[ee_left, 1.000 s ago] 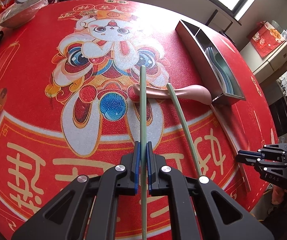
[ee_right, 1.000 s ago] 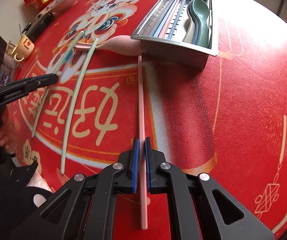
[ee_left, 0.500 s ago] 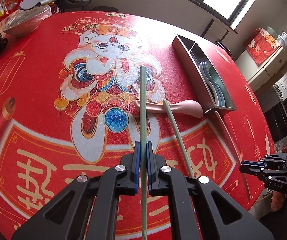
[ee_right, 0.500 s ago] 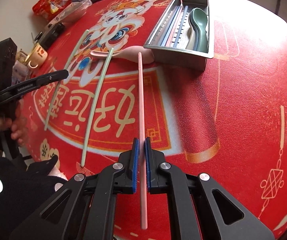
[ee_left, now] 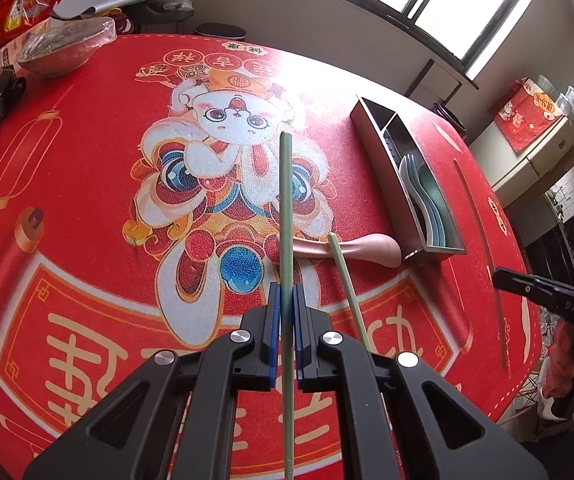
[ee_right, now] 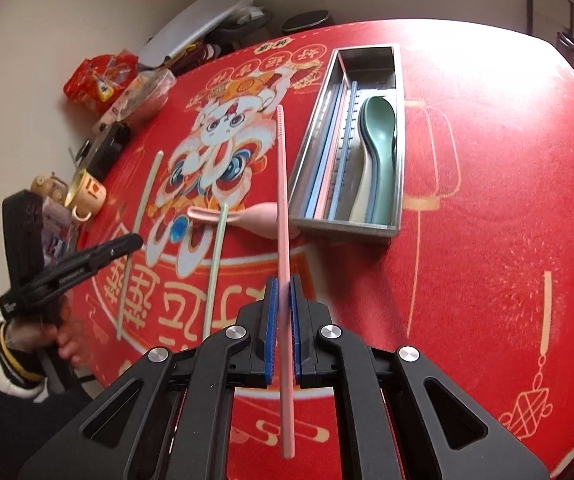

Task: Flip cup upside down
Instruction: 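Carry the pink chopstick into the steel tray with the right gripper while the left gripper holds the green chopstick, then open the right gripper to release the pink chopstick in the tray, then lower the green chopstick into the steel tray and open the left gripper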

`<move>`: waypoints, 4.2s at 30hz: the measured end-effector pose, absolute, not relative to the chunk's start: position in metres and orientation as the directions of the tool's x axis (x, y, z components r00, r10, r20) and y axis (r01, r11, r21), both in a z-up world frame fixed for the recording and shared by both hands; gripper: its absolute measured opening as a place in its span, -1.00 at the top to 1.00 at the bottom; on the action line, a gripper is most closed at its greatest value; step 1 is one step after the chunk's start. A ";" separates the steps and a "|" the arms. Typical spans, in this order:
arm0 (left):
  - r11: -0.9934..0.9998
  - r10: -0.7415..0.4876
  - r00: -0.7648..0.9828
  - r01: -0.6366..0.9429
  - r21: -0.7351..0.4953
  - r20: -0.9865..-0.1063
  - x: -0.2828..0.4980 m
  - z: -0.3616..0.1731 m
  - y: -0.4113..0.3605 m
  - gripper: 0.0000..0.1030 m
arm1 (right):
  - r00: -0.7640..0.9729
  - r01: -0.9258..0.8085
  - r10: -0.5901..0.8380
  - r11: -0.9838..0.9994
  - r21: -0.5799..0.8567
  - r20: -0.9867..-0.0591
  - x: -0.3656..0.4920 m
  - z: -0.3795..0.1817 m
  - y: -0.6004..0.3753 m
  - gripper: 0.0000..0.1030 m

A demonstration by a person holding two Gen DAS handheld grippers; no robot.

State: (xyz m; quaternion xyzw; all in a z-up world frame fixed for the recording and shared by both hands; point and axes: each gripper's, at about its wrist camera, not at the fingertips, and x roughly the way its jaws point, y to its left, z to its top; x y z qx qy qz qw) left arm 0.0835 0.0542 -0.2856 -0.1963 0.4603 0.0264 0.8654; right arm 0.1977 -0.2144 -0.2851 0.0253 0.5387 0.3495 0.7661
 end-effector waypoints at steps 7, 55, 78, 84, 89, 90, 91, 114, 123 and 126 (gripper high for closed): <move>0.913 -0.106 0.591 -0.261 -0.314 -0.800 0.086 -0.274 0.062 0.88 | 0.233 -0.487 0.574 0.767 0.417 -0.785 0.260 -0.278 -0.188 0.88; 0.889 -0.061 0.606 -0.329 -0.319 -0.793 0.073 -0.253 0.073 0.88 | 0.256 -0.320 0.451 0.874 0.366 -0.855 0.299 -0.326 -0.164 0.84; 0.927 -0.183 0.618 -0.151 -0.344 -0.765 0.123 -0.242 0.012 0.88 | 0.443 -0.237 0.365 0.929 0.286 -0.819 0.221 -0.291 -0.267 -0.72; 0.929 -0.204 0.603 -0.129 -0.347 -0.771 0.135 -0.246 -0.003 0.88 | 0.437 -0.230 0.352 0.933 0.276 -0.828 0.217 -0.293 -0.280 -0.72; 0.926 -0.223 0.583 -0.124 -0.357 -0.781 0.152 -0.251 -0.015 0.88 | 0.435 -0.207 0.341 0.939 0.276 -0.833 0.217 -0.297 -0.290 -0.72; 0.925 -0.228 0.580 -0.123 -0.361 -0.782 0.156 -0.252 -0.018 0.88 | 0.435 -0.203 0.340 0.939 0.277 -0.834 0.218 -0.298 -0.292 -0.72; 0.923 -0.232 0.578 -0.122 -0.364 -0.782 0.161 -0.253 -0.021 0.88 | 0.434 -0.201 0.341 0.939 0.279 -0.834 0.219 -0.299 -0.295 -0.72; 0.918 -0.179 0.496 -0.227 -0.326 -0.849 0.320 -0.306 -0.068 0.88 | 0.428 -0.029 0.269 0.958 0.285 -0.863 0.243 -0.317 -0.389 -0.72; 0.924 -0.171 0.462 -0.231 -0.304 -0.870 0.328 -0.322 -0.078 0.88 | 0.426 -0.017 0.264 0.958 0.285 -0.865 0.244 -0.317 -0.393 -0.72; 0.926 -0.168 0.461 -0.228 -0.300 -0.871 0.328 -0.322 -0.079 0.88 | 0.422 -0.016 0.265 0.958 0.285 -0.867 0.243 -0.318 -0.393 -0.72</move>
